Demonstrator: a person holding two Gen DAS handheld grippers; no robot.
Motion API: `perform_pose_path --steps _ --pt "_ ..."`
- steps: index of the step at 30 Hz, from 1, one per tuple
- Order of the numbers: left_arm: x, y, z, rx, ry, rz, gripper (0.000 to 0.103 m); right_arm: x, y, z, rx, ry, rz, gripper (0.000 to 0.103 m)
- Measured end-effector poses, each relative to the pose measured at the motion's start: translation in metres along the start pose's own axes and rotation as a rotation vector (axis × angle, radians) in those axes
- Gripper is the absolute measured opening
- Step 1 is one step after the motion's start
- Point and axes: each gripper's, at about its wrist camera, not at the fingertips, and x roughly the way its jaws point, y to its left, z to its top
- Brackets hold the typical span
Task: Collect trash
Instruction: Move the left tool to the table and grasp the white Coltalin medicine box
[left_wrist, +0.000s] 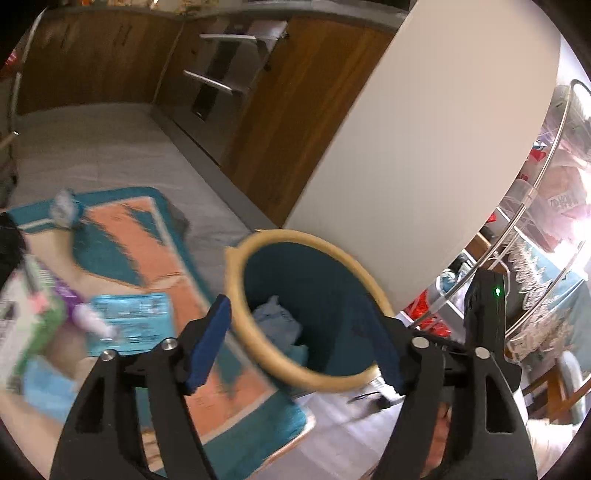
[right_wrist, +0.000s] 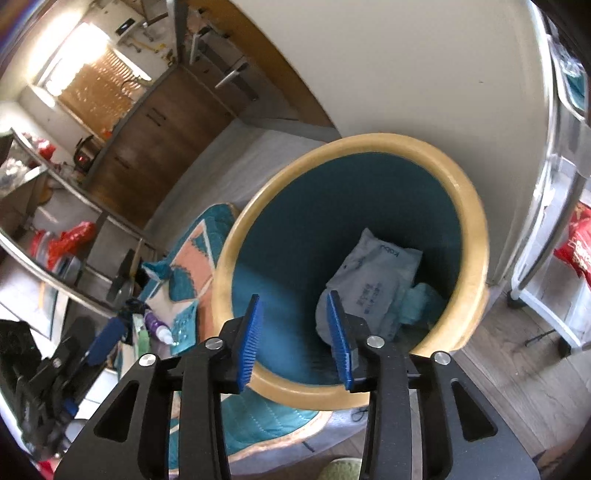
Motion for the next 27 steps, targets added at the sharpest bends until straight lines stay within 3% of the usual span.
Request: perform_pose_path --steps 10,15,22,27 --pt "-0.094 0.074 -0.006 0.017 -0.034 0.227 0.081 0.017 0.054 -0.017 -0.166 0.049 0.044 0.044" --pt "-0.132 0.114 -0.013 -0.023 -0.047 0.331 0.084 0.027 0.08 -0.03 -0.249 0.085 0.063 0.047" --pt "-0.144 0.162 -0.024 -0.146 -0.033 0.406 0.086 0.034 0.103 -0.046 -0.317 0.12 0.082 0.05" --pt "-0.124 0.175 -0.026 -0.14 0.03 0.435 0.086 0.037 0.109 -0.051 -0.344 0.138 0.081 0.05"
